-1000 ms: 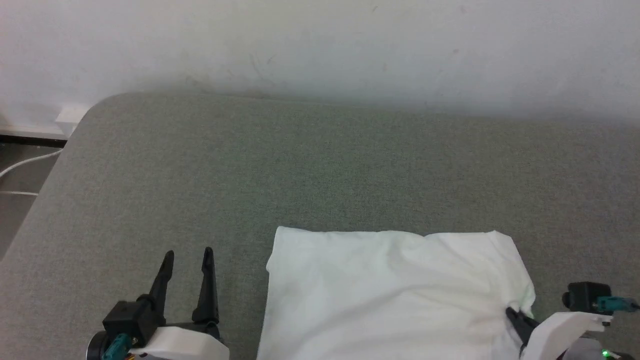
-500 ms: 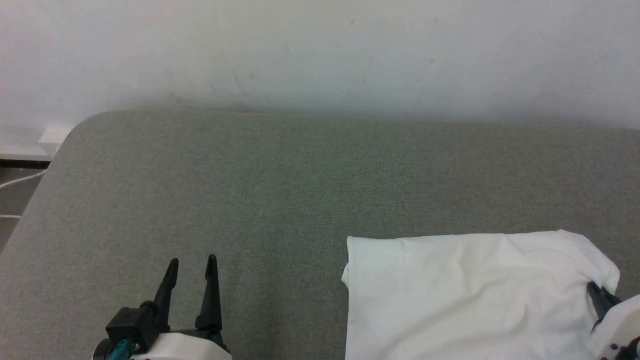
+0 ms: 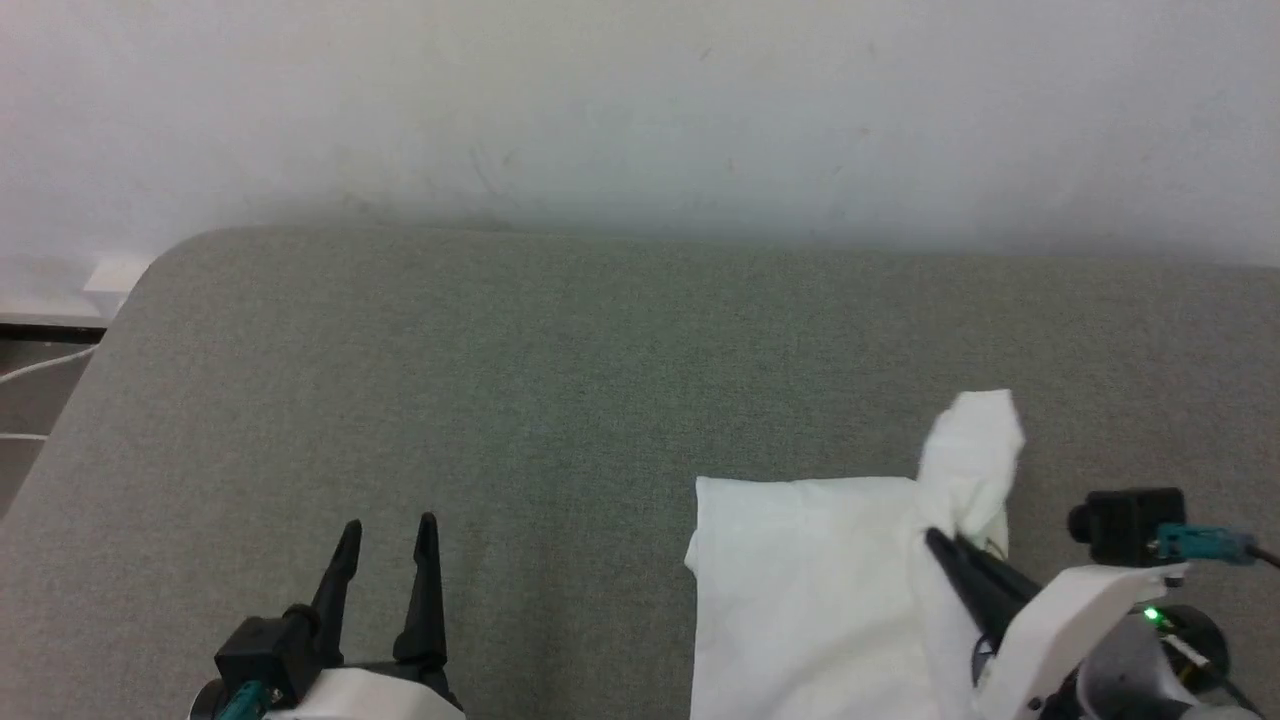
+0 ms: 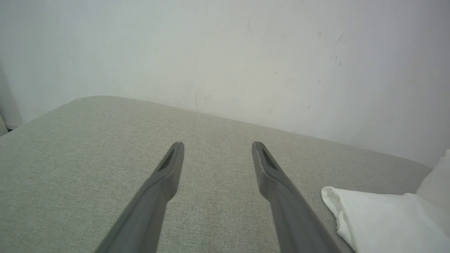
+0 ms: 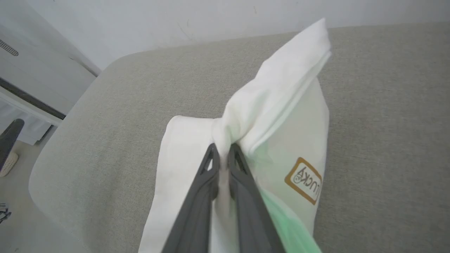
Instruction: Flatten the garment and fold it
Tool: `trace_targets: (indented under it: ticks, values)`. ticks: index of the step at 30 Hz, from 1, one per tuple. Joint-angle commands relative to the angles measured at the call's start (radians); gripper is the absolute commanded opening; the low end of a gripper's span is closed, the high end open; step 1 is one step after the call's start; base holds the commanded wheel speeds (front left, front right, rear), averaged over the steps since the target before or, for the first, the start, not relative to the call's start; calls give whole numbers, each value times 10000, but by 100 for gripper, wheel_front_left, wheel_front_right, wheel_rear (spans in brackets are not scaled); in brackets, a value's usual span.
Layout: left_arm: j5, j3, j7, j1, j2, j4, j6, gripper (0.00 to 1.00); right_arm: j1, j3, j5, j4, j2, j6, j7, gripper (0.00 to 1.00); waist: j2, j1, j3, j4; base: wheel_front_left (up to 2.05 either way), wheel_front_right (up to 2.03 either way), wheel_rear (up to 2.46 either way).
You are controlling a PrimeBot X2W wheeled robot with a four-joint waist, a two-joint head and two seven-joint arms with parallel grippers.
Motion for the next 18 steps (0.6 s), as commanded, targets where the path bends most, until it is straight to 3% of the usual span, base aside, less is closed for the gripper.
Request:
trace_targets:
  ticks: [1,9,18]
  values:
    - [23,39,-47,67,-42,35,-84,100,16,399,194,-78,161,-9,70,0,2,0,15,109,0,0,0]
    - [-12,-30,-47,-5,-54,115,-90,100,-396,1799,133,896,341,-9,-213,0,2,0,104,527,0,0,0]
    - [-196,-248,-47,-217,-57,222,-5,100,-1575,3345,229,3323,351,-9,-1662,0,2,0,390,866,0,0,0]
